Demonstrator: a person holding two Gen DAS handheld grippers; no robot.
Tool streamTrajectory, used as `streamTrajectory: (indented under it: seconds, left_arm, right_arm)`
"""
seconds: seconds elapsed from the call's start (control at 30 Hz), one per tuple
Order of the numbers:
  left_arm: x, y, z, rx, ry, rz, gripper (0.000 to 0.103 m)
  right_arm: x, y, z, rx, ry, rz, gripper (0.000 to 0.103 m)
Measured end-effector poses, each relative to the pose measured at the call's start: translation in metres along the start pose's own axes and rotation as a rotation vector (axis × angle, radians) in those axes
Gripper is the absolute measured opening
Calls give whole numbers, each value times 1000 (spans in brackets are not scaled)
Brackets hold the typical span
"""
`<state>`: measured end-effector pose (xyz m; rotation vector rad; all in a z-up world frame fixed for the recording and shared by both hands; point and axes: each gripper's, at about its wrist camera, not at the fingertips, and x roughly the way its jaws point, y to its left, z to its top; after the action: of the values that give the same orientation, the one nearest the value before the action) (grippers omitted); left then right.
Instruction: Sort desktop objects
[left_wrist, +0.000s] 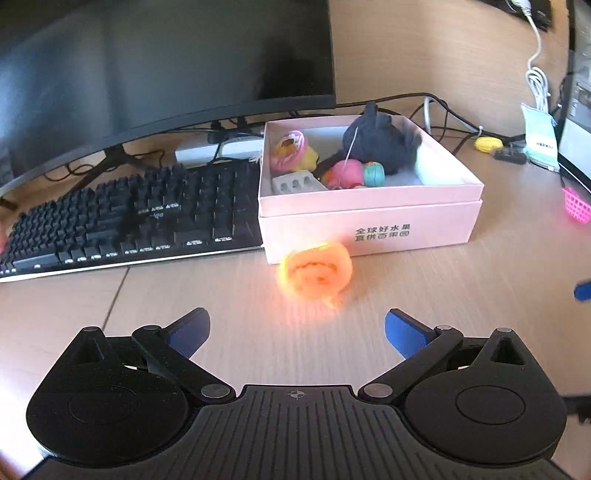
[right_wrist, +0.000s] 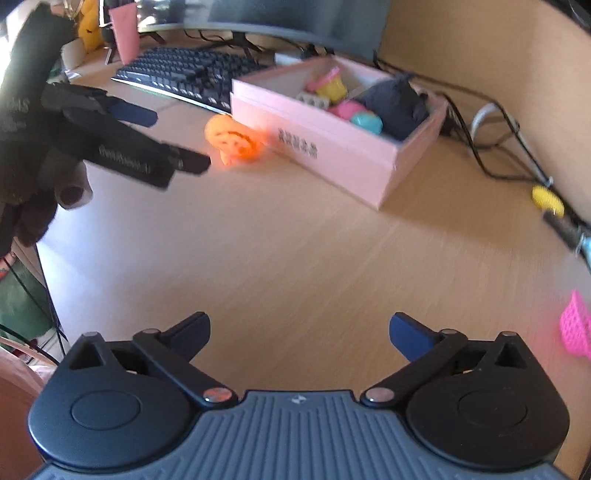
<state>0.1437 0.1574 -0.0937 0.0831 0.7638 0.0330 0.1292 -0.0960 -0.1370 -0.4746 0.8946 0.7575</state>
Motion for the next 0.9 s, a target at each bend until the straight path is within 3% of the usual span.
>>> streamTrajectory:
  seconds: [0.37, 0.57, 0.77, 0.9]
  left_arm:
    - [-3, -12, 11, 2, 8, 39, 103]
    - [-4, -10, 13, -5, -11, 51, 103]
    - [9, -6, 7, -43, -55, 93, 103]
    - [25, -13, 8, -7, -67, 95, 103]
  right_arm:
    - [9, -29, -24, 150, 46, 56, 103]
    - [10, -26, -27, 159, 30, 32, 103]
    - [10, -26, -29, 269, 56, -81, 103]
    - [8, -28, -25, 241, 85, -57, 103]
